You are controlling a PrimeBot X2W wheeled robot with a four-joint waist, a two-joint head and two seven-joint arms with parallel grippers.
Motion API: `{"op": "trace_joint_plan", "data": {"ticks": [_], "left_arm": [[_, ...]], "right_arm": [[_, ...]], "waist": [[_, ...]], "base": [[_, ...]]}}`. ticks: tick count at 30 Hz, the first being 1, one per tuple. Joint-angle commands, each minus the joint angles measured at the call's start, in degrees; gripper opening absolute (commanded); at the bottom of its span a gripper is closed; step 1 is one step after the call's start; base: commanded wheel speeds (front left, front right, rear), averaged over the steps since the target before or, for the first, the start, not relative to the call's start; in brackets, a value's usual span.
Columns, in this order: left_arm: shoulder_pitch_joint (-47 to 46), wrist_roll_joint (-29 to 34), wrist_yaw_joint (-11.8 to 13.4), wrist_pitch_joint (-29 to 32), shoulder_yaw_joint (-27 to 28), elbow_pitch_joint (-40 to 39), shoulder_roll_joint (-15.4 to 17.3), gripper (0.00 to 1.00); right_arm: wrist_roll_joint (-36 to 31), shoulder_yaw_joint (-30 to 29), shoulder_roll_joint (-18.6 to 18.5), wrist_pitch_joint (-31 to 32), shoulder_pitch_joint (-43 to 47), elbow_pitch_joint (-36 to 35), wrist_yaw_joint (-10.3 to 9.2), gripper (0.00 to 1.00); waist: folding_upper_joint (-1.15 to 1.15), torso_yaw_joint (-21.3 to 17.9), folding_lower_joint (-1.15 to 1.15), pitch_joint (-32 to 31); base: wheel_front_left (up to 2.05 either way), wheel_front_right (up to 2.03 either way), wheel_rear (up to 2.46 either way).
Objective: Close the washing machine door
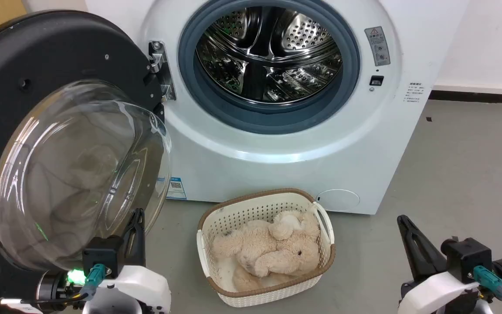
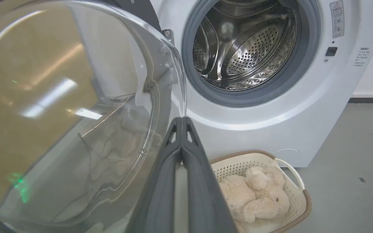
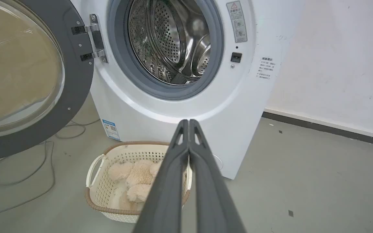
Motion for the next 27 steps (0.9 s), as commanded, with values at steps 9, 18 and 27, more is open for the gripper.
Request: {"op": "trace_joint_plan", "data": {"ticks": [9,18,27], "left_arm": [[0.84,0.16,-0.25,0.02,0.03,-0.24,0.00,0.00],[0.84,0.16,-0.25,0.02,0.03,-0.24,0.00,0.00],[0.84,0.16,-0.25,0.02,0.03,-0.24,0.00,0.00]], "right_arm": [[-0.44,-0.03,0.26,0.03,-0.68,0.12,0.05,0.00],[-0.44,-0.03,0.26,0.03,-0.68,0.12,0.05,0.00],[-0.44,-0.03,0.26,0.03,-0.68,0.12,0.05,0.00]], "waist": [[0.00,0.00,0.00,0.00],[0.00,0.00,0.00,0.00],[0.00,0.00,0.00,0.00]], "base": [[0.00,0.00,0.00],[0.00,0.00,0.00],[0.00,0.00,0.00]]}}
